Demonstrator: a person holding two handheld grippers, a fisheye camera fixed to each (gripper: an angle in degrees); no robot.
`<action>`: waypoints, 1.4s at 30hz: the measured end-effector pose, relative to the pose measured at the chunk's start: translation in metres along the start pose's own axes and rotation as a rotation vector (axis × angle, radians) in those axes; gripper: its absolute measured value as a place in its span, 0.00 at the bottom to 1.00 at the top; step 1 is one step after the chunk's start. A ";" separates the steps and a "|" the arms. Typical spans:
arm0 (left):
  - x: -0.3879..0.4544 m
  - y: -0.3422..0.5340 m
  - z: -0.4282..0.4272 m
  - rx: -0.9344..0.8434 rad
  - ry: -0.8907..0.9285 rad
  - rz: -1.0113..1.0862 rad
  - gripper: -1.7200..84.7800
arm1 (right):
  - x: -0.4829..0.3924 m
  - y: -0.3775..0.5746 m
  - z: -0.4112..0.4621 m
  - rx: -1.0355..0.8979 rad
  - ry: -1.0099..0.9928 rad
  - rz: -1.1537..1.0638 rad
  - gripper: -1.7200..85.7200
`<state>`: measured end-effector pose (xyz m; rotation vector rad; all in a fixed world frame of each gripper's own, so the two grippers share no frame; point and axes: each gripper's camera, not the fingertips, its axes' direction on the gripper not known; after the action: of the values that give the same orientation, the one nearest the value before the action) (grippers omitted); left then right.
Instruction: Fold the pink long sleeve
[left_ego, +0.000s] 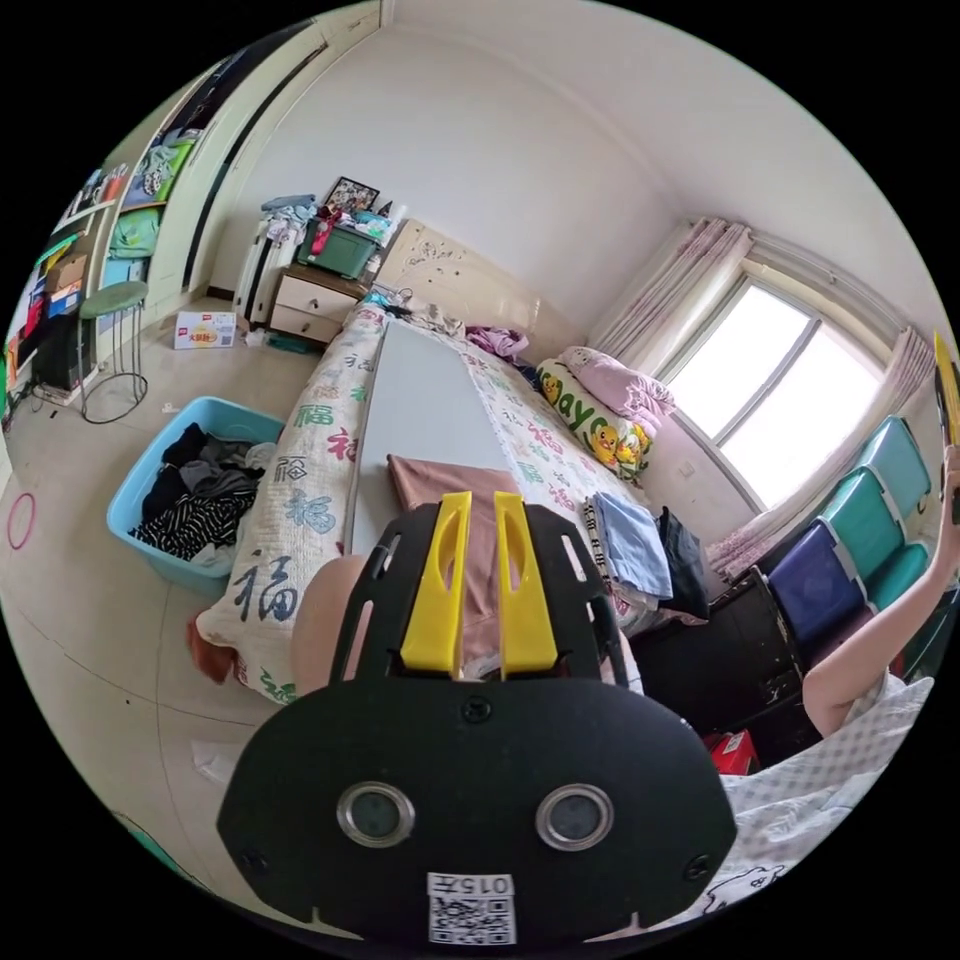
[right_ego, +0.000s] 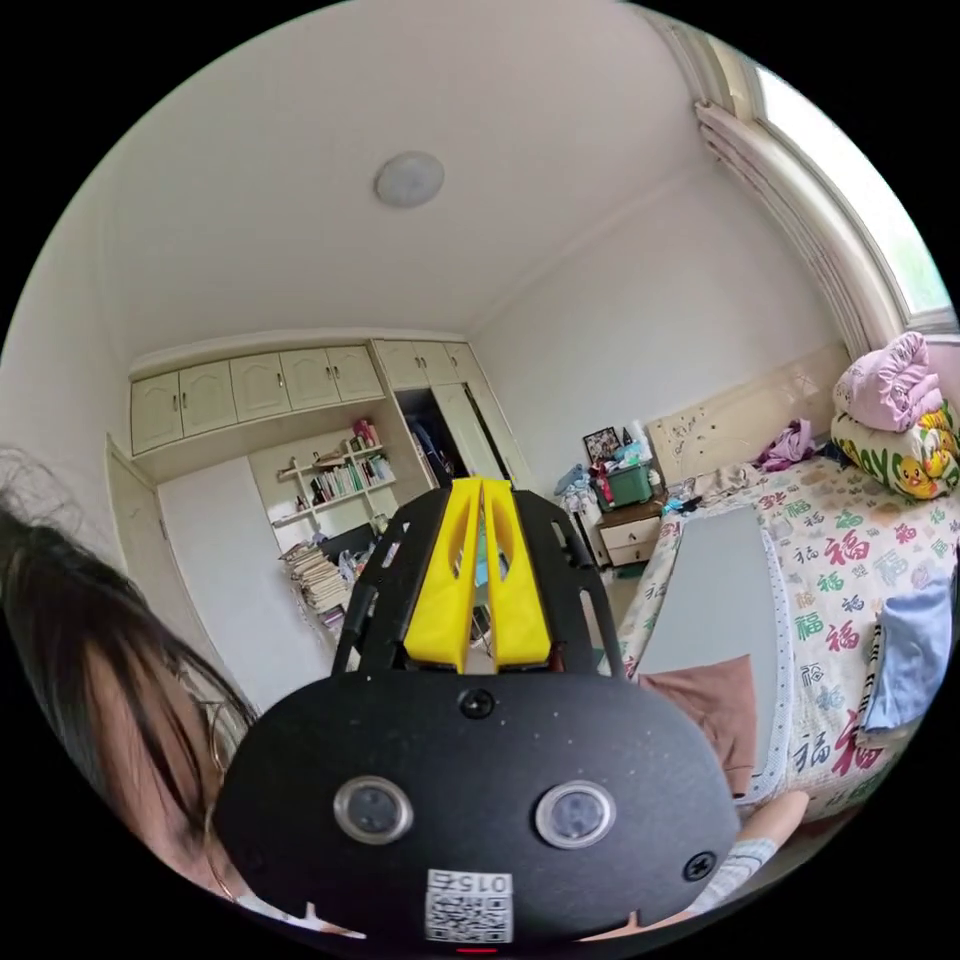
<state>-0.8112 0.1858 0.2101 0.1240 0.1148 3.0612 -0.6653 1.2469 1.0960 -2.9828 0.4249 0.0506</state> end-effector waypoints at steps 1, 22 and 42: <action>-0.001 0.000 0.001 -0.001 0.005 -0.001 0.07 | -0.003 -0.001 0.003 -0.013 0.000 -0.007 0.01; -0.080 0.009 0.037 0.001 0.127 -0.192 0.01 | -0.052 0.021 -0.059 0.226 0.073 -0.321 0.01; -0.124 -0.101 0.176 -0.038 0.119 -0.164 0.08 | 0.382 0.152 0.185 -0.376 0.075 -0.046 0.16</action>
<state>-0.6664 0.2897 0.3678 -0.0661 0.0693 2.9036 -0.3441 1.0214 0.8748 -3.3729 0.3924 0.0154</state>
